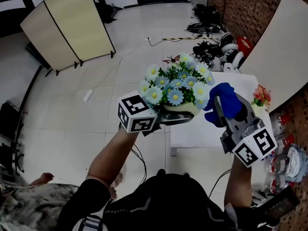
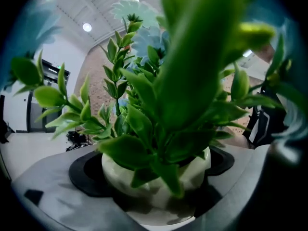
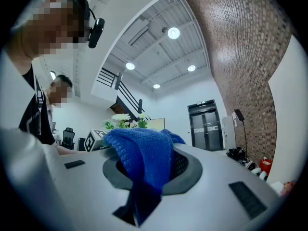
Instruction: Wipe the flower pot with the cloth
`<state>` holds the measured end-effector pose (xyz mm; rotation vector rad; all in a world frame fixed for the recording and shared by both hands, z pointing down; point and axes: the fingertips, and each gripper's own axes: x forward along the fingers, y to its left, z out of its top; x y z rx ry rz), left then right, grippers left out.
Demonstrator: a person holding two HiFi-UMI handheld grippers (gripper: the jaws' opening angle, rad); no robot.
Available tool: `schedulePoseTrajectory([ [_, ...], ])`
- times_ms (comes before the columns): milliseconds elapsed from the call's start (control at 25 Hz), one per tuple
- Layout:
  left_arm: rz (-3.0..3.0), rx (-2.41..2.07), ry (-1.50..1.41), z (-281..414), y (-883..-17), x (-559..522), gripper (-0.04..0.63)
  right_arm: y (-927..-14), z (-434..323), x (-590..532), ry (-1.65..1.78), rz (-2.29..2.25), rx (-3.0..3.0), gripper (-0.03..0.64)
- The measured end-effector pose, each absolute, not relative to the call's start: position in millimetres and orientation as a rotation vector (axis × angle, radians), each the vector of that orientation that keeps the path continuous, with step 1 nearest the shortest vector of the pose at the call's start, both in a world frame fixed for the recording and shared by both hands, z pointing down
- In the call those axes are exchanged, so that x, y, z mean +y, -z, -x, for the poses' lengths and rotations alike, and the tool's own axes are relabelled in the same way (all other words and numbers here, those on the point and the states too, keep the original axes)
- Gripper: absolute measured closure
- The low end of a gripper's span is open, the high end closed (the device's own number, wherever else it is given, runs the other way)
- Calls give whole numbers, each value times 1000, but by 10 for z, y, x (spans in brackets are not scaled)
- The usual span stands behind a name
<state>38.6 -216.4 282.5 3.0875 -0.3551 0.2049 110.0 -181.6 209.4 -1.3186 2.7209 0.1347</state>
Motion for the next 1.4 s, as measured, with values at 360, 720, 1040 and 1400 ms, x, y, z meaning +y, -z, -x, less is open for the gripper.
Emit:
schedulePoseTrajectory([
  [360, -3089, -315, -356, -512, -3764, -2152, 45, -2389, -1324, -1888, -50, 1401, 2735, 535],
  [720, -3063, -262, -407, -523, -4566, -2204, 45, -2681, -1460, -1916, 31, 1482, 2746, 535],
  [1040, -3051, -236, -435, -601, -5103, -2241, 45, -2910, -1549, -2028, 84, 1515, 2765, 535],
  [1400, -3023, -201, -546, -661, -6176, -2251, 45, -3525, -1648, -2111, 167, 1576, 2790, 535],
])
